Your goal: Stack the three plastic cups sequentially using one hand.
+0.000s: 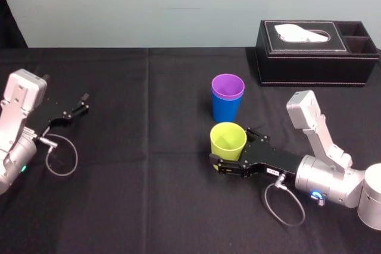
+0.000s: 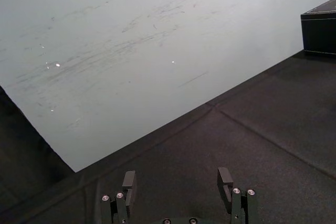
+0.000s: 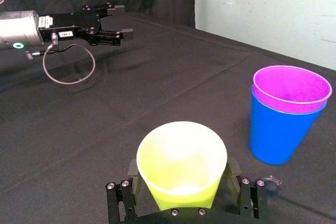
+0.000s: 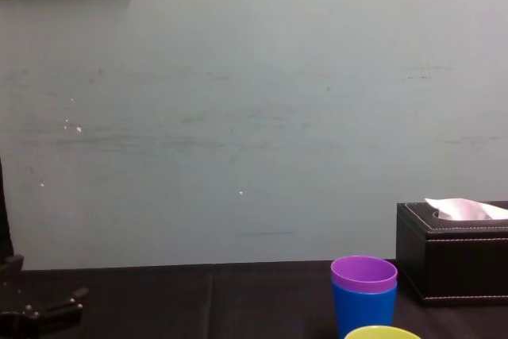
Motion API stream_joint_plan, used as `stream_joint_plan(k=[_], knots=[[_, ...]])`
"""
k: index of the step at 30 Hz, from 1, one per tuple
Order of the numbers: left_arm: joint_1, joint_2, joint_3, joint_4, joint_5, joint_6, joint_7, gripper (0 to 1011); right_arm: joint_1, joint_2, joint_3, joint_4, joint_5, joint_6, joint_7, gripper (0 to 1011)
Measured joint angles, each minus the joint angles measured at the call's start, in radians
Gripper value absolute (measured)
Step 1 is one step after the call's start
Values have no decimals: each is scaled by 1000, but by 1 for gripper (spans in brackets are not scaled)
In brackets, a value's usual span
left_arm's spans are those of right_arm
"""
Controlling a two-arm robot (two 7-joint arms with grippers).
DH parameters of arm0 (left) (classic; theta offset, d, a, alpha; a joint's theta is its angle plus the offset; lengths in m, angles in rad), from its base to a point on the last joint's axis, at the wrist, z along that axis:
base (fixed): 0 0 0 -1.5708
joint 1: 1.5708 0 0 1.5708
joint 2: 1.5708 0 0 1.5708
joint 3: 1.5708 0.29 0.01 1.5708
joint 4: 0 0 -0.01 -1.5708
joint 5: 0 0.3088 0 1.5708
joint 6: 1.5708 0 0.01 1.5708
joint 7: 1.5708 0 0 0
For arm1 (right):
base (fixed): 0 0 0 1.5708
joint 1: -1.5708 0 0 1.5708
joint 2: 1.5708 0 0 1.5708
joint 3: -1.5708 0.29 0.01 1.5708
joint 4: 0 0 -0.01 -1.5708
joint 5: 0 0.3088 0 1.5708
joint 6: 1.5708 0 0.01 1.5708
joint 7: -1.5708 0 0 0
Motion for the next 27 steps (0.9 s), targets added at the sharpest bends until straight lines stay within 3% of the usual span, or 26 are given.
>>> stream_joint_plan(k=[7, 19, 27], knots=[[0, 0, 0, 0, 0, 0, 0, 1011, -1, 1, 0, 0, 1, 0, 1, 1000], [0, 0, 0, 0, 0, 0, 0, 1012, -2, 2, 1, 0, 4, -1, 1, 742], [0, 0, 0, 0, 0, 0, 0, 1011, -15, 15, 12, -38, 7, 11, 1, 726]])
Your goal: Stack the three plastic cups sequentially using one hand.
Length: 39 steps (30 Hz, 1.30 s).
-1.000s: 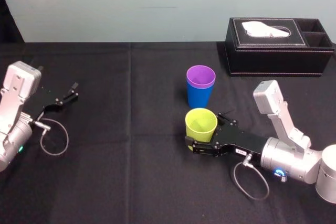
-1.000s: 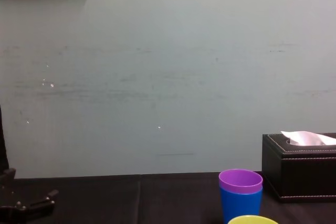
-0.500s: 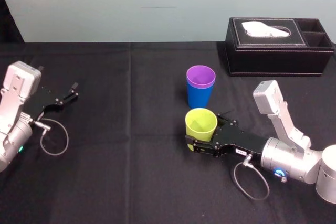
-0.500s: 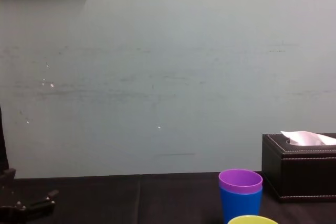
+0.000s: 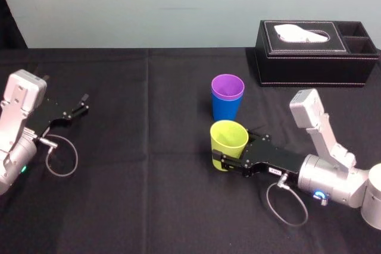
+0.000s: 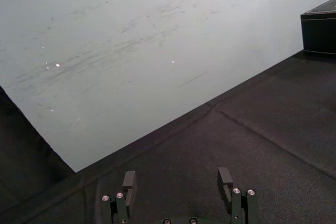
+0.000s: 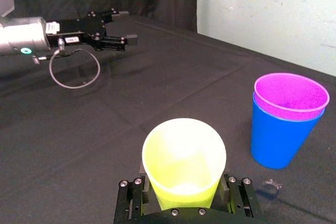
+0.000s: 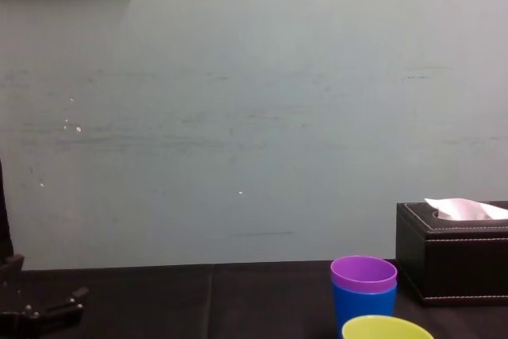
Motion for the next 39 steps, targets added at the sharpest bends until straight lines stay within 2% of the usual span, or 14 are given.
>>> stream_joint_plan(k=[11, 14, 21, 25, 28, 29, 31, 39], knots=[[0, 0, 0, 0, 0, 0, 0, 1012, -12, 34, 38, -115, 29, 82, -34, 726], [0, 0, 0, 0, 0, 0, 0, 1012, 9, 42, 46, -151, 34, 108, -42, 726], [0, 0, 0, 0, 0, 0, 0, 1011, 79, 32, 51, -179, 57, 193, -65, 726], [0, 0, 0, 0, 0, 0, 0, 1011, 129, 21, 47, -174, 69, 229, -76, 726], [0, 0, 0, 0, 0, 0, 0, 1011, 179, 3, 41, -143, 81, 253, -85, 726], [0, 0, 0, 0, 0, 0, 0, 1011, 179, 3, 41, -143, 81, 253, -85, 726], [0, 0, 0, 0, 0, 0, 0, 1012, 216, -15, 32, -110, 82, 264, -96, 726], [0, 0, 0, 0, 0, 0, 0, 1011, 269, -50, 11, -32, 71, 262, -120, 726]])
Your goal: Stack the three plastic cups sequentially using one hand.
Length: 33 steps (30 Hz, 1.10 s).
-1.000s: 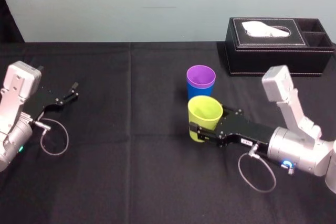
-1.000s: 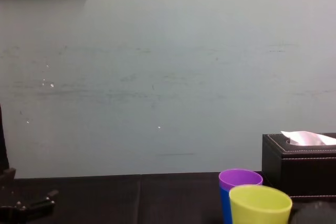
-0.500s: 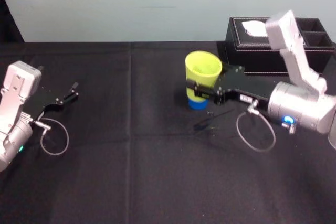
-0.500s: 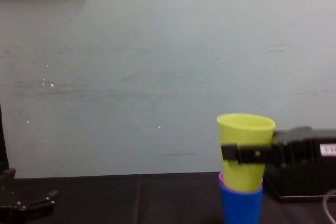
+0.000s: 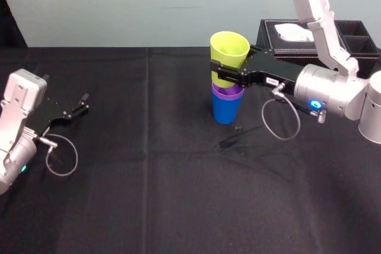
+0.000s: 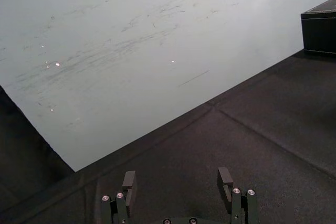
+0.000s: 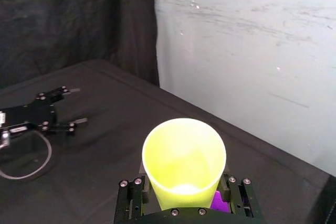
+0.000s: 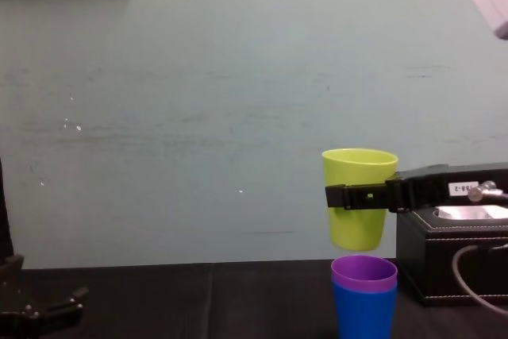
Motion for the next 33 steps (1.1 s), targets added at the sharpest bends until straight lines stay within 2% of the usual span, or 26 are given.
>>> stream_joint_plan(k=[9, 33], knots=[[0, 0, 0, 0, 0, 0, 0, 1012, 21, -33, -8, 73, -17, -16, -21, 726], [0, 0, 0, 0, 0, 0, 0, 1012, 24, -58, -5, 148, -34, -21, -9, 726]])
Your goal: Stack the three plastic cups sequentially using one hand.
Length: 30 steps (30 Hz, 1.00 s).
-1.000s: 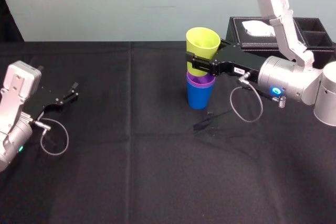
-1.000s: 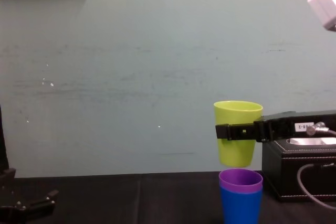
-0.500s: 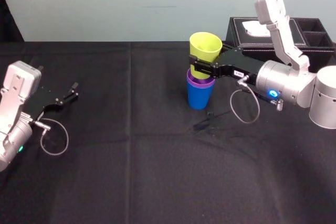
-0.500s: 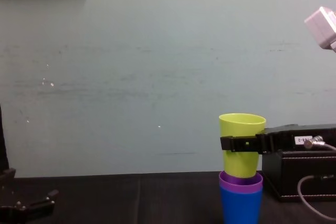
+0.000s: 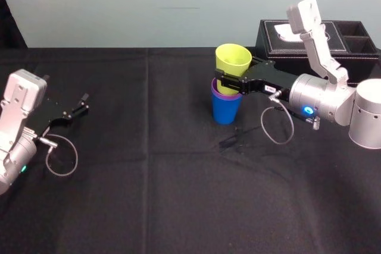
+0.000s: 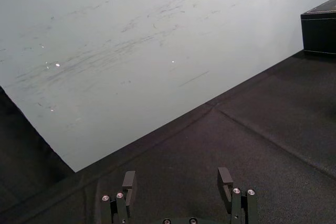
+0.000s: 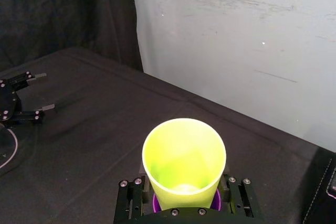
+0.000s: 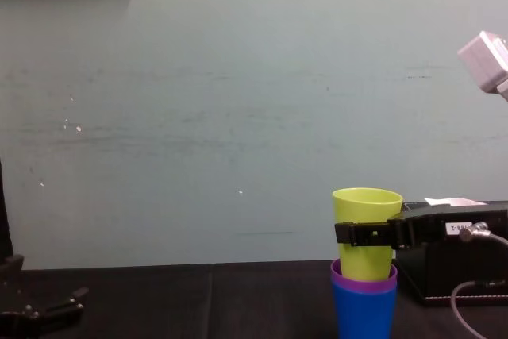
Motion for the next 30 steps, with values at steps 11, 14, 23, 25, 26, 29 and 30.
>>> stream_joint_plan(k=[11, 14, 23, 25, 26, 29, 30], knots=[[0, 0, 0, 0, 0, 0, 0, 1011, -3, -4, -1, 4, -5, -4, 0, 726], [0, 0, 0, 0, 0, 0, 0, 1012, -3, -4, -1, 3, -5, -4, 0, 748], [0, 0, 0, 0, 0, 0, 0, 1011, -3, -3, -1, 3, -4, -4, 1, 982], [0, 0, 0, 0, 0, 0, 0, 1011, -3, -3, -1, 2, -4, -4, 1, 1003], [0, 0, 0, 0, 0, 0, 0, 1011, -3, -3, -1, 2, -4, -4, 1, 1003], [0, 0, 0, 0, 0, 0, 0, 1011, -3, -3, -1, 2, -4, -4, 1, 1003], [0, 0, 0, 0, 0, 0, 0, 1011, -3, -3, -1, 2, -4, -4, 1, 1003]])
